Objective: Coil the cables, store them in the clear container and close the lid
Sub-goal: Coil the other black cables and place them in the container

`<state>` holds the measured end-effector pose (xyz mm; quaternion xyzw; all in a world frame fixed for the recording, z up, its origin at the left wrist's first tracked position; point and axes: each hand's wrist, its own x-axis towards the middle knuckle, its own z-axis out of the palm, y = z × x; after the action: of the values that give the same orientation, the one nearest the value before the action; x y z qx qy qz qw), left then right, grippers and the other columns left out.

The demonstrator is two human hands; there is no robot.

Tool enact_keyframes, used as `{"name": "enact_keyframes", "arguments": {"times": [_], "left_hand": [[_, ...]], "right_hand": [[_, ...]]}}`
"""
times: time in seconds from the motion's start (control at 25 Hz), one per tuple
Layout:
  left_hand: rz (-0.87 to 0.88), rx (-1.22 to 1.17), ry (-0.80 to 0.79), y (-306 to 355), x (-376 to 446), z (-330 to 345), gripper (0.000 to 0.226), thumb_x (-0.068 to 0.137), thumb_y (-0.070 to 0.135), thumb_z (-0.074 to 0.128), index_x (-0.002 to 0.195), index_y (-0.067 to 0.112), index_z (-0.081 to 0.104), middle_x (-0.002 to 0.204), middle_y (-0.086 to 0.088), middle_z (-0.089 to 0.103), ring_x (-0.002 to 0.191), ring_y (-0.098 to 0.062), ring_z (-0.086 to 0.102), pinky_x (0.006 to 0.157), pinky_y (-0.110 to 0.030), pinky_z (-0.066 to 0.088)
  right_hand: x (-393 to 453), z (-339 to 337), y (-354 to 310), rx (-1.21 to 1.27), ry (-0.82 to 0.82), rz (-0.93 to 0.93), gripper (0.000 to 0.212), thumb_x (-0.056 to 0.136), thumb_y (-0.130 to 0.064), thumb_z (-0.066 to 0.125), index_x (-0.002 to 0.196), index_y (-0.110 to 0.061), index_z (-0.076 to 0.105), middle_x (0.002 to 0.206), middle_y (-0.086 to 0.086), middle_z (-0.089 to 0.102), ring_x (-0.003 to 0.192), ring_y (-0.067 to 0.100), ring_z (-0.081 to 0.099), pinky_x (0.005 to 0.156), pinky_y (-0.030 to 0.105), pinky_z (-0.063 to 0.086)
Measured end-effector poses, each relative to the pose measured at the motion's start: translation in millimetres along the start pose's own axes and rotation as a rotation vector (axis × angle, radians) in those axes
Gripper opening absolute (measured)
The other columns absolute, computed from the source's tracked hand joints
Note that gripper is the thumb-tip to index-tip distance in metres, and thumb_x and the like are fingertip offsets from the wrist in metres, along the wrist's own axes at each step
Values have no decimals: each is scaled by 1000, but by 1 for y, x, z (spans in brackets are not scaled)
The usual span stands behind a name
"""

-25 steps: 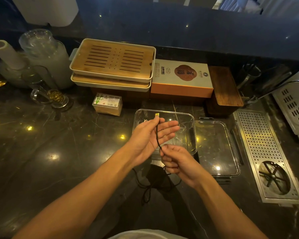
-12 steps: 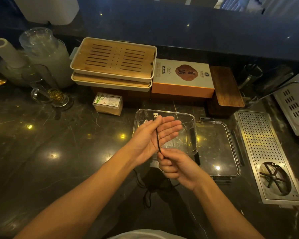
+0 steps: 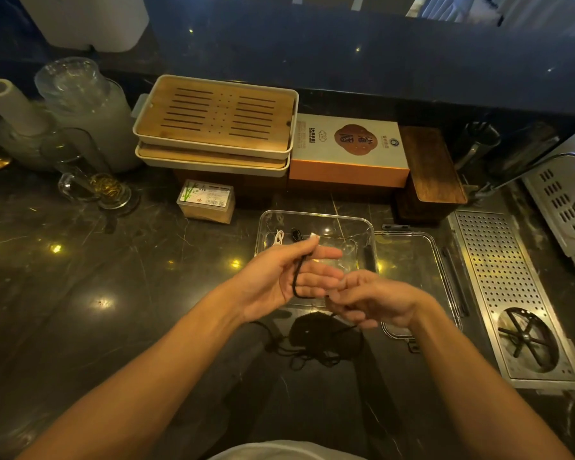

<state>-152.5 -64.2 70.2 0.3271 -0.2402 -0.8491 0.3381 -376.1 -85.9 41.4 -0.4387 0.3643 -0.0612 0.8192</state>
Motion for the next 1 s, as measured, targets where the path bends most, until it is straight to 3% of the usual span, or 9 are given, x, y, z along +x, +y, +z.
{"name": "enact_keyframes", "arguments": {"times": [0.08, 0.24, 0.48, 0.6, 0.76, 0.84, 1.0], "left_hand": [[-34, 61, 22, -4, -1, 0, 43, 105, 28, 48, 127, -4, 64, 96, -18, 77, 80, -18, 77, 71, -25, 62], [-55, 236, 87, -8, 2, 7, 40, 106, 30, 47, 112, -4, 69, 96, -21, 75, 80, -20, 76, 73, -25, 61], [-10, 550, 268, -18, 9, 8, 40, 106, 33, 46, 116, 0, 66, 105, -16, 77, 94, -21, 77, 87, -33, 61], [86, 394, 383, -20, 15, 9, 41, 106, 33, 45, 118, 0, 67, 104, -17, 77, 96, -22, 76, 86, -32, 60], [188, 147, 473, -12, 24, 11, 40, 107, 31, 44, 112, 0, 69, 110, -30, 71, 94, -24, 73, 85, -29, 60], [193, 26, 459, -8, 27, 11, 37, 107, 28, 45, 110, -1, 68, 110, -26, 73, 97, -21, 75, 87, -28, 59], [171, -88, 394, -6, 27, 14, 30, 106, 19, 48, 113, -6, 64, 106, -20, 76, 97, -22, 76, 78, -25, 61]], "right_hand": [[-2, -8, -15, -110, 35, 39, 21, 94, -22, 65, 79, -7, 61, 61, 1, 49, 42, 5, 39, 37, 18, 31], [4, -6, -40, -330, 185, 67, 34, 97, -33, 63, 68, -16, 58, 56, 0, 39, 46, 11, 32, 44, 23, 31], [5, 7, -53, -294, 430, 53, 41, 104, -32, 54, 64, -22, 51, 58, -2, 32, 53, 13, 27, 52, 28, 28], [1, 26, -59, -269, 447, -45, 34, 106, -27, 48, 76, -17, 59, 59, -2, 36, 52, 11, 28, 50, 26, 26], [1, 54, -48, -233, 491, -161, 28, 109, -21, 44, 93, -11, 64, 60, -3, 48, 48, 7, 39, 45, 21, 33], [4, 66, -32, -252, 485, -174, 28, 109, -22, 44, 96, -10, 65, 61, -3, 52, 48, 8, 42, 47, 23, 37], [7, 72, -8, -188, 470, -197, 29, 110, -21, 43, 93, -8, 63, 59, -3, 49, 50, 11, 40, 49, 27, 36]]}}
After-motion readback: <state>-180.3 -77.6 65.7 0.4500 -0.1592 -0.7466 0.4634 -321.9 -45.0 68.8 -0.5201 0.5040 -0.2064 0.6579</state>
